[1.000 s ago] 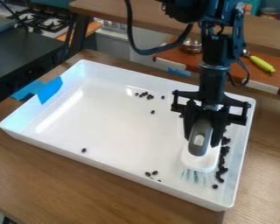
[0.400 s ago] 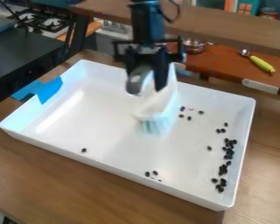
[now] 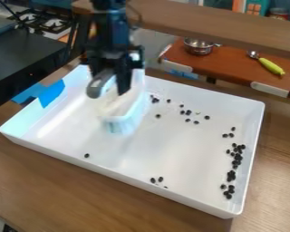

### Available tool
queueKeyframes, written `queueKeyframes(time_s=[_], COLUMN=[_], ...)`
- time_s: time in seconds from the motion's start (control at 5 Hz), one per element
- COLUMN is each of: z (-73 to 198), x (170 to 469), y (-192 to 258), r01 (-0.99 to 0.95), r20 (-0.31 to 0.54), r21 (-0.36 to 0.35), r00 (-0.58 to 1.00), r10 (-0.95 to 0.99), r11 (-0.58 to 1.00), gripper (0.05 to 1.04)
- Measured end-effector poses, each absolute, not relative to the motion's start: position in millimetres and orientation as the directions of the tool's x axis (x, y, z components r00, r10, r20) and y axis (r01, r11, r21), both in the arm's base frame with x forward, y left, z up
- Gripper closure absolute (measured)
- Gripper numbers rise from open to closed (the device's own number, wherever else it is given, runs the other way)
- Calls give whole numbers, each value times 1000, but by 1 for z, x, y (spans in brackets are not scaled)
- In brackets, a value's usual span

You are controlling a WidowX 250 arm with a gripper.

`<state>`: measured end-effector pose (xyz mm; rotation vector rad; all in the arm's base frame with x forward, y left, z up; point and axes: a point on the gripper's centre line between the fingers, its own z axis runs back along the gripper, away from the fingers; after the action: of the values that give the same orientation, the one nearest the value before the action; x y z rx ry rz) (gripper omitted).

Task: Sweep into pile

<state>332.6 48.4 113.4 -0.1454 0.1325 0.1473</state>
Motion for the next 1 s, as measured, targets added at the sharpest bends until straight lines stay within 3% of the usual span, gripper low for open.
queueKeyframes(time_s=[0.4, 0.6, 0.8, 1.0], z=[86, 76, 86, 75], x=[323, 315, 310, 300], y=[95, 106, 111, 107], r01=[-111, -72, -57, -30], r20=[-87, -102, -63, -89], r21=[-12, 41, 86, 107], r00=[990, 992, 996, 995], r10=[110, 75, 62, 40], r11=[994, 997, 995, 994], gripper=[589, 589, 589, 589])
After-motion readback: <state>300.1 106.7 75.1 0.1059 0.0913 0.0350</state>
